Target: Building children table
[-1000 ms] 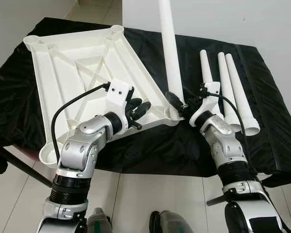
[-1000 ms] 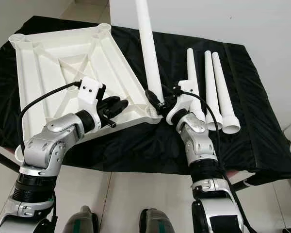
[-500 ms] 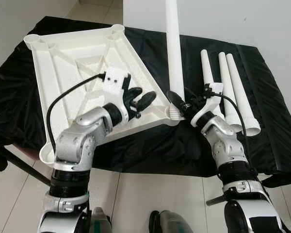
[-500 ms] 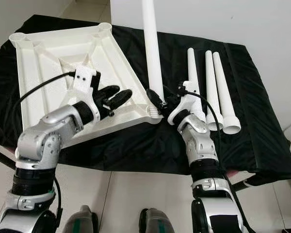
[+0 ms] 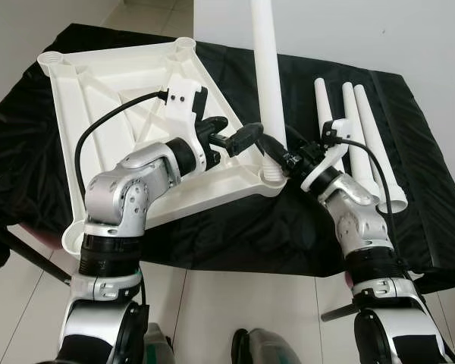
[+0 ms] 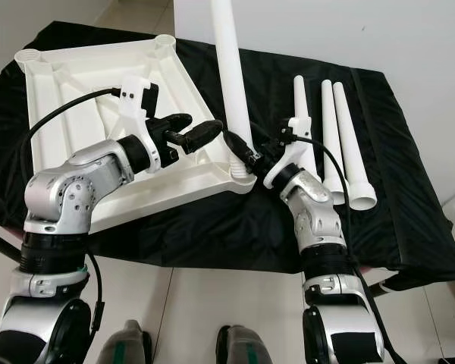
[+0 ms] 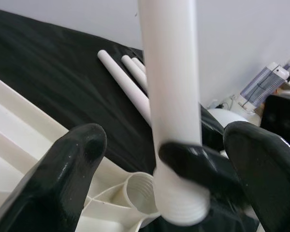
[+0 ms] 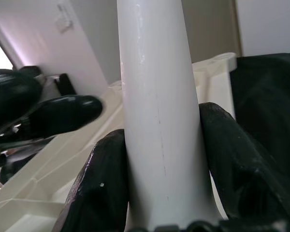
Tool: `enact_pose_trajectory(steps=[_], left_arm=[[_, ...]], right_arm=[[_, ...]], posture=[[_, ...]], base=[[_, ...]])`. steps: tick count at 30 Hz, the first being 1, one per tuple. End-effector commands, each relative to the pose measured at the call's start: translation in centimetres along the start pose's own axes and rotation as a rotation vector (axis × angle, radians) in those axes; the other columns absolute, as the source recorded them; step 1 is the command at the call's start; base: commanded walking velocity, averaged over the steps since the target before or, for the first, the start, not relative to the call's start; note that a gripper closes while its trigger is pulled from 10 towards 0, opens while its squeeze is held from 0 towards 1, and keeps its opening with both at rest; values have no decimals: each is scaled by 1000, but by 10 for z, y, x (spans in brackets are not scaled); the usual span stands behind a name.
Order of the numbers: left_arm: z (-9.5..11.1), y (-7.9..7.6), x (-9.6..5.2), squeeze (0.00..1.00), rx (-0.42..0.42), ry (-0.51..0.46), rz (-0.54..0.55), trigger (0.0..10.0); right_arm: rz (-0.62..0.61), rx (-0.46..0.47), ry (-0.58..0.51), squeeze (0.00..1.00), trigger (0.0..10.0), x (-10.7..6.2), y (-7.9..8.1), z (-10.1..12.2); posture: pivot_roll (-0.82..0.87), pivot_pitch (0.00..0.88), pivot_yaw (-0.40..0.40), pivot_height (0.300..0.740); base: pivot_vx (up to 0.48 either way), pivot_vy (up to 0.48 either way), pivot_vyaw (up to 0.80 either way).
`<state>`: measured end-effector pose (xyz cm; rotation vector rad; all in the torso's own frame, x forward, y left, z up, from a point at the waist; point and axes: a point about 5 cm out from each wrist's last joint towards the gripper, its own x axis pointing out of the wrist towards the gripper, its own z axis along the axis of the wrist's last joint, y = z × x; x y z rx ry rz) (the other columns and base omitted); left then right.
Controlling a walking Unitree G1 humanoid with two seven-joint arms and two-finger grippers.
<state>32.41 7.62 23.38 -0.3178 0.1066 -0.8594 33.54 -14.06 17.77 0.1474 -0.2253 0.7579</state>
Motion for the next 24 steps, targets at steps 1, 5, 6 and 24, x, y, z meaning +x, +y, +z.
enact_pose_trajectory(steps=[1,5,6,24], left_arm=[[1,-6,2,0,-5,5,-121,10000],[11,-2,6,0,-30,-14,-128,10000],[16,-1,8,0,-35,-23,-136,10000],[59,13,23,0,28,-73,-103,10000]], right_arm=[[22,6,-8,0,10000,-1,2,1],[61,12,-6,0,10000,-1,6,1],[70,11,-4,0,10000,-1,7,1],[162,-8,21,0,10000,-3,19,0]], posture=[[-13,34,-71,740],[-14,32,-71,740],[-15,31,-70,740],[-24,18,-61,740]], base=[[0,0,0],[0,0,0],[0,0,0],[0,0,0]])
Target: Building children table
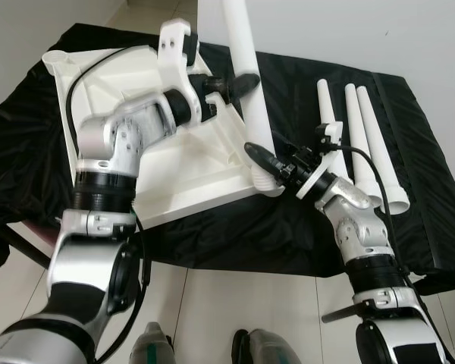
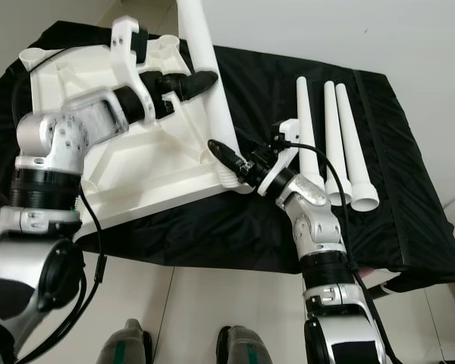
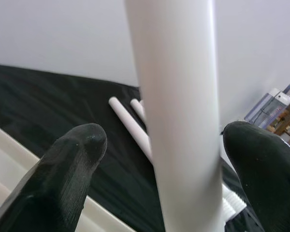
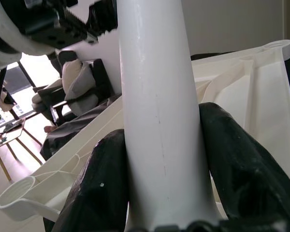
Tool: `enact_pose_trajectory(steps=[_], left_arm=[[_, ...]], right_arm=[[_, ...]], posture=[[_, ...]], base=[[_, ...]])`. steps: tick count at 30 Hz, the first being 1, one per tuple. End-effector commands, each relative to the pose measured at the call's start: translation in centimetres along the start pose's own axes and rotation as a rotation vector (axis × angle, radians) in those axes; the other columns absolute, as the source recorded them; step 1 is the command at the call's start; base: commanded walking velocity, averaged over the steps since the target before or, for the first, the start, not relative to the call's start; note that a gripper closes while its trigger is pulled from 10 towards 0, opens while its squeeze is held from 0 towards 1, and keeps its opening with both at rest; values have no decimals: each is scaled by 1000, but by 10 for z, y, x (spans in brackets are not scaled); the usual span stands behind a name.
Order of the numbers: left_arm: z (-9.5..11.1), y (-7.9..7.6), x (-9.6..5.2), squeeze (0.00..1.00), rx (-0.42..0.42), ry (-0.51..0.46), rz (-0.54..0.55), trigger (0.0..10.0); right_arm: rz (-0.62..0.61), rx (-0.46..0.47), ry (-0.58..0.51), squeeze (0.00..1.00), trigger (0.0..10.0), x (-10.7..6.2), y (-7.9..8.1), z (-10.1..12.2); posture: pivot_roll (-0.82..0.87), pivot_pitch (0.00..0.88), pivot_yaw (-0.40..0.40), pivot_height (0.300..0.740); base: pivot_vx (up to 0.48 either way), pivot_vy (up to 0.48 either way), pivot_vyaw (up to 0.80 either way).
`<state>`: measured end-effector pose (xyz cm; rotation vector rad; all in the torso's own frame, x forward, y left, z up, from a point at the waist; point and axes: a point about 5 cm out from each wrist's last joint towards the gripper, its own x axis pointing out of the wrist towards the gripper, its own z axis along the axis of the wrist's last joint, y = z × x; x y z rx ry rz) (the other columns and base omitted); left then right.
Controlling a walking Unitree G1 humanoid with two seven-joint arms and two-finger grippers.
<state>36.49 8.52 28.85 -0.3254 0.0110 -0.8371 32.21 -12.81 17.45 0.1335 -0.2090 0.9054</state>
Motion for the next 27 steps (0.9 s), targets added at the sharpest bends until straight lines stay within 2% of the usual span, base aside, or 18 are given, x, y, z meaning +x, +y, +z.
enact_pose_trajectory(steps=[1,12,14,15,16,24,25,27], left_arm=[[0,-5,4,0,-16,6,-116,10000],[9,-7,10,0,-26,-16,-108,10000],[11,-7,10,0,-23,-21,-111,9647],[13,-9,11,0,-12,-31,-118,1882],[15,-10,11,0,-11,-40,-125,0],[16,-19,13,0,28,-31,-167,0],[16,-21,14,0,59,-22,-168,0],[17,-22,14,0,70,-21,-171,0]], right_arm=[[24,-26,3,0,10000,-1,1,3],[42,-38,23,0,10000,-1,3,1],[44,-39,27,0,10000,-1,3,0],[44,-45,35,0,10000,-1,3,0],[44,-48,40,0,10000,-1,3,-1],[45,-64,57,0,10000,0,1,-2],[41,-62,61,0,10000,1,1,-2],[36,-70,67,0,10000,2,0,-2]], posture=[[-27,12,-57,740],[-28,0,-52,740],[-28,0,-52,740],[-28,0,-52,740],[-27,0,-51,740],[-25,0,-49,740],[-24,0,-50,740],[-24,0,-50,740]], base=[[0,0,0],[0,0,0],[0,0,0],[0,0,0],[0,0,0],[0,0,0],[0,0,0],[0,0,0]])
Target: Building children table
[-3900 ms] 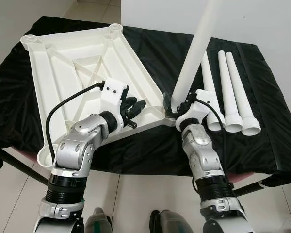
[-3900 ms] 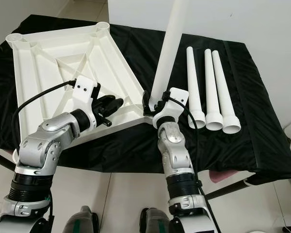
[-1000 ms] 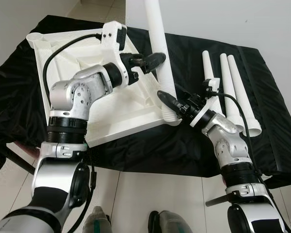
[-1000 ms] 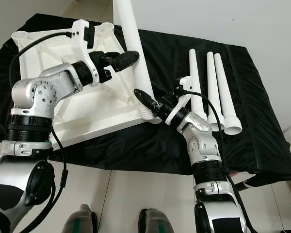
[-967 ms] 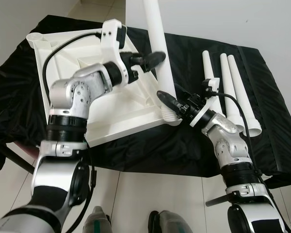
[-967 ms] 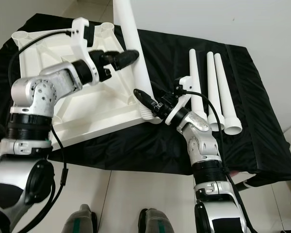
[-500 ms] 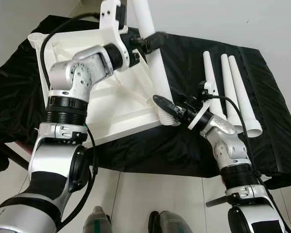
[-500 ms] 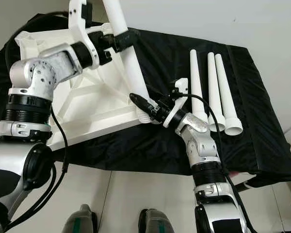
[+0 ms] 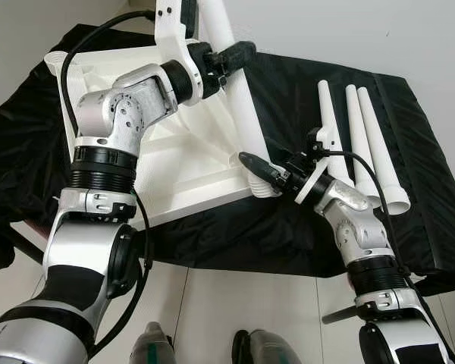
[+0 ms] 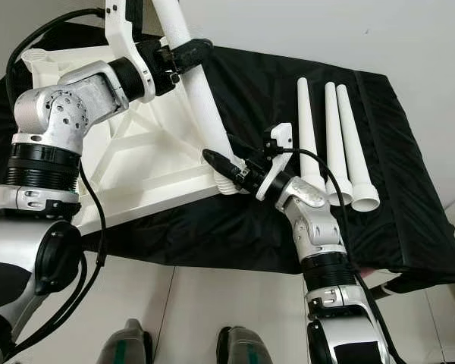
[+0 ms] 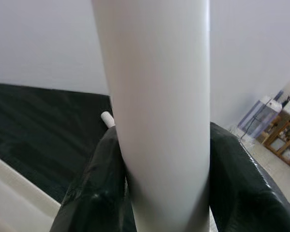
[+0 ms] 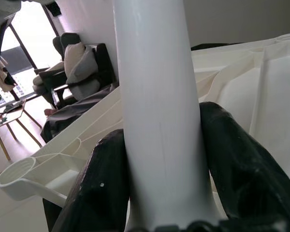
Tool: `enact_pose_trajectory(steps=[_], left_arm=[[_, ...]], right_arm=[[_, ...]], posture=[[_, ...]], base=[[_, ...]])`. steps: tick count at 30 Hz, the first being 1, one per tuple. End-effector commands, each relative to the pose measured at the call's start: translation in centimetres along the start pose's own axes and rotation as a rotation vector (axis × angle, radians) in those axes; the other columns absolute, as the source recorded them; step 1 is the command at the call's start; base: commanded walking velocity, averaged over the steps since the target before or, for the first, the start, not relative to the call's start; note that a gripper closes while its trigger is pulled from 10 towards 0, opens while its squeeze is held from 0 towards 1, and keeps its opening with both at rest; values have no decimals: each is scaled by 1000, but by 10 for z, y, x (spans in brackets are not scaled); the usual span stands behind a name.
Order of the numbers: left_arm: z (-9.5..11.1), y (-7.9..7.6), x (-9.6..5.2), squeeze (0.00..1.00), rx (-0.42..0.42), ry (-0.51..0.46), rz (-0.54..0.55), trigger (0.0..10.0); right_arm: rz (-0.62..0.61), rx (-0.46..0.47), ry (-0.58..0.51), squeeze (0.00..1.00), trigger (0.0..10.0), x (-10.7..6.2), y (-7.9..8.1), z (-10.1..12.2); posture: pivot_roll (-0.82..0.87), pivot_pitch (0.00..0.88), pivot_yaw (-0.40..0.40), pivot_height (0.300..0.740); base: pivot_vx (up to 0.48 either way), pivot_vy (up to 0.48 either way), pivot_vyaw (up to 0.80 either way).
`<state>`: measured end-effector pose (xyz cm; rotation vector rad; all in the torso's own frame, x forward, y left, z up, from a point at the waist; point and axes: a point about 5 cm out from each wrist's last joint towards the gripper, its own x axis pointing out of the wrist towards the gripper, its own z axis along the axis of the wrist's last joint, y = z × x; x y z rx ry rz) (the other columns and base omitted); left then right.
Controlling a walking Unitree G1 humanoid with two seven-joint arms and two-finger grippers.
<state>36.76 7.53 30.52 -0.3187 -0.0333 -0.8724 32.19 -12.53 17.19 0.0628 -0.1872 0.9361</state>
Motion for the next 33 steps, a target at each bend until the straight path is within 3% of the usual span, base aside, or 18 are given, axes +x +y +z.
enact_pose_trajectory(steps=[1,2,4,5,6,7,14,15,21,33], left_arm=[[4,-14,4,0,53,11,-133,0],[4,-15,5,0,65,16,-130,6627],[4,-15,5,0,72,20,-126,6627],[5,-16,6,0,74,18,-122,10000],[5,-16,6,0,74,18,-122,10000],[9,-21,8,0,93,4,-135,10000],[15,-42,12,0,181,-5,-197,10000],[16,-46,12,0,193,-7,-211,10000],[19,-57,15,0,216,-15,-248,10000],[13,-71,18,0,251,-1,-294,10000]], right_arm=[[-6,-30,27,0,10000,1,-3,1],[-13,-29,34,0,10000,1,-5,0],[-18,-27,37,0,10000,1,-5,0],[-25,-25,44,698,10000,1,-7,1],[-25,-25,44,698,10000,1,-7,1],[-31,-23,51,1000,10000,2,-11,4],[-36,-62,107,1000,10000,7,-18,12],[-20,-69,128,0,10000,9,-19,13],[15,-91,230,0,10000,17,-17,14],[90,-123,181,0,10000,37,-14,42]], posture=[[-24,0,-48,740],[-24,0,-50,740],[-24,0,-50,740],[-22,0,-55,740],[-22,0,-55,740],[-22,0,-58,740],[-18,0,-68,740],[-17,0,-72,740],[-17,1,-76,740],[-13,8,-83,740]], base=[[0,0,0],[0,0,0],[0,0,0],[0,0,0],[0,0,0],[0,0,0],[0,0,0],[0,0,0],[0,0,0],[0,0,0]])
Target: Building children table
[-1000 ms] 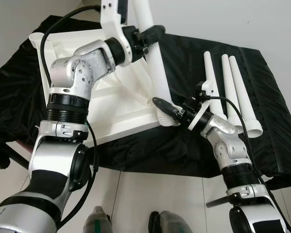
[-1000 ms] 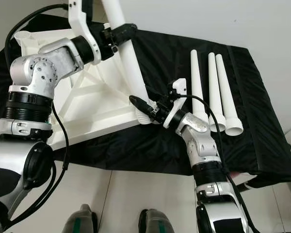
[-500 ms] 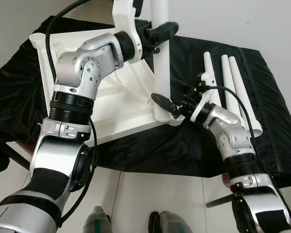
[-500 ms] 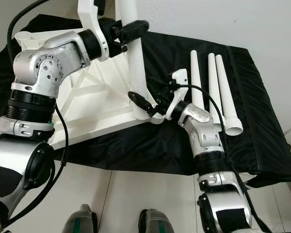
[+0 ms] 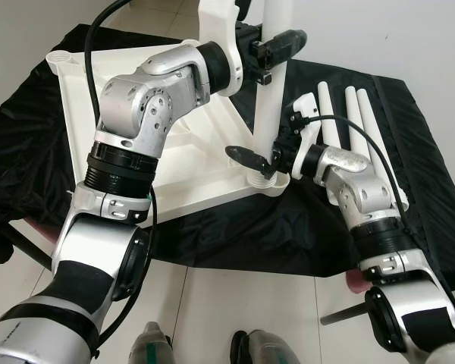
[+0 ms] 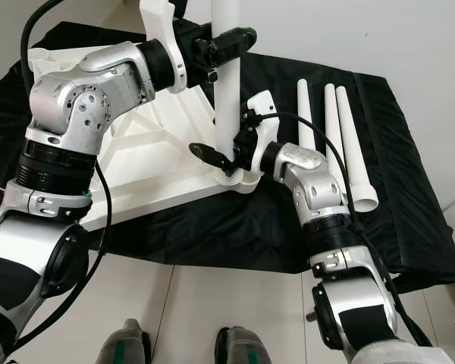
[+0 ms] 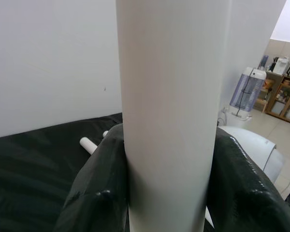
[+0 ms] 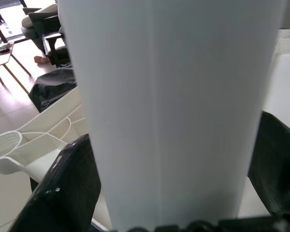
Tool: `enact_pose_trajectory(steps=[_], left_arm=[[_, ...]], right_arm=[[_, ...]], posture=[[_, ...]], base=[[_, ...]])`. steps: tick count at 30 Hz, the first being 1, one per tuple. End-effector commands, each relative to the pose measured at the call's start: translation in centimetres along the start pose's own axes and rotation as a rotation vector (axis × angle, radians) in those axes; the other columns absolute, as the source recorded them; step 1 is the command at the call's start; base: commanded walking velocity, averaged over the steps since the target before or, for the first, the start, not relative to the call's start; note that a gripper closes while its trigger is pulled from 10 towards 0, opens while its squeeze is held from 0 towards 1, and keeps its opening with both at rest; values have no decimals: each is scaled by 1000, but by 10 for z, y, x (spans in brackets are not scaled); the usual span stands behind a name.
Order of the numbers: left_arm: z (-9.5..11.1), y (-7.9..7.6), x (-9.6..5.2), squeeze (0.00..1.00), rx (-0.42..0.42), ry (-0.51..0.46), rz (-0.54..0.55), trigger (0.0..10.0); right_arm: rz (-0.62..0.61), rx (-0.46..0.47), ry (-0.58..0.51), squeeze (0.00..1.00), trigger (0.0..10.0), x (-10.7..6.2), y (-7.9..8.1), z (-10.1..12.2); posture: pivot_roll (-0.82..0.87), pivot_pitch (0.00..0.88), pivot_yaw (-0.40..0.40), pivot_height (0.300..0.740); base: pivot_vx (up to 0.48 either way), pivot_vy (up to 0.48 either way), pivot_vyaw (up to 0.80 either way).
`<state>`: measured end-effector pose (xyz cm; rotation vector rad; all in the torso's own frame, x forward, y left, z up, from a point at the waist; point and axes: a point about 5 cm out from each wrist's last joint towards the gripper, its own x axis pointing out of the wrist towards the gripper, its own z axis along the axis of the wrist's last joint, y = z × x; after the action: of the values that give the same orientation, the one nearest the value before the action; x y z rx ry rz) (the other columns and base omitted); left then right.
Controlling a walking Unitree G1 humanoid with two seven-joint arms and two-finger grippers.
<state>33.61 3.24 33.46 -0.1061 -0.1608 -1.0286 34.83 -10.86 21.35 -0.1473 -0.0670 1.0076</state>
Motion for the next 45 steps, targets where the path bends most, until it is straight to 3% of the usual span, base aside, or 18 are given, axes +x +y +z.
enact_pose_trajectory(steps=[1,3,4,5,6,7,8,24,25,26,34,35,41,45], left_arm=[[3,-14,4,0,29,-9,-124,10000],[2,-14,4,0,31,-5,-125,10000],[1,-14,4,0,32,-5,-125,10000],[1,-14,4,0,32,-5,-125,10000],[1,-15,4,0,32,-4,-125,10000],[1,-15,4,0,33,-4,-126,10000],[1,-15,4,0,33,-4,-126,10000],[-2,-20,4,0,44,5,-150,10000],[-3,-23,4,439,38,7,-160,10000],[-5,-24,5,1000,25,9,-169,10000],[-7,-35,6,1000,-57,0,-213,10000],[-5,-34,7,0,-74,-4,-207,10000],[6,-26,6,0,-152,-48,-172,10000],[8,-20,5,0,-154,-50,-143,10000]], right_arm=[[4,-5,-14,0,10000,-1,-3,8],[1,-1,-10,0,10000,-2,-4,9],[0,-1,-7,0,7804,-2,-4,9],[0,-1,-7,0,7804,-2,-4,9],[0,-1,-3,0,4510,-3,-4,9],[-3,3,1,0,3098,-4,-5,9],[-10,7,8,0,0,-5,-6,8],[-15,21,27,0,0,-9,-6,4],[-18,16,27,0,4667,-7,-6,4],[-20,14,28,0,10000,-6,-5,4],[-47,33,19,0,10000,1,-4,2],[-55,39,13,0,10000,3,-3,1],[-65,43,2,0,10000,5,-2,0],[-76,47,-8,0,10000,5,-3,1]], posture=[[-15,7,-83,740],[-15,8,-83,740],[-15,8,-83,740],[-15,8,-83,740],[-17,9,-83,740],[-18,9,-84,740],[-20,10,-83,740],[-20,13,-78,740],[-20,13,-78,740],[-20,13,-78,740],[-16,13,-78,740],[-11,12,-78,740],[-10,10,-77,740],[-10,12,-77,740]], base=[[0,0,0],[0,0,0],[0,0,0],[0,0,0],[0,0,0],[0,0,0],[0,0,0],[0,0,0],[0,0,0],[0,0,0],[0,0,0],[0,0,0],[0,0,0],[0,0,0]])
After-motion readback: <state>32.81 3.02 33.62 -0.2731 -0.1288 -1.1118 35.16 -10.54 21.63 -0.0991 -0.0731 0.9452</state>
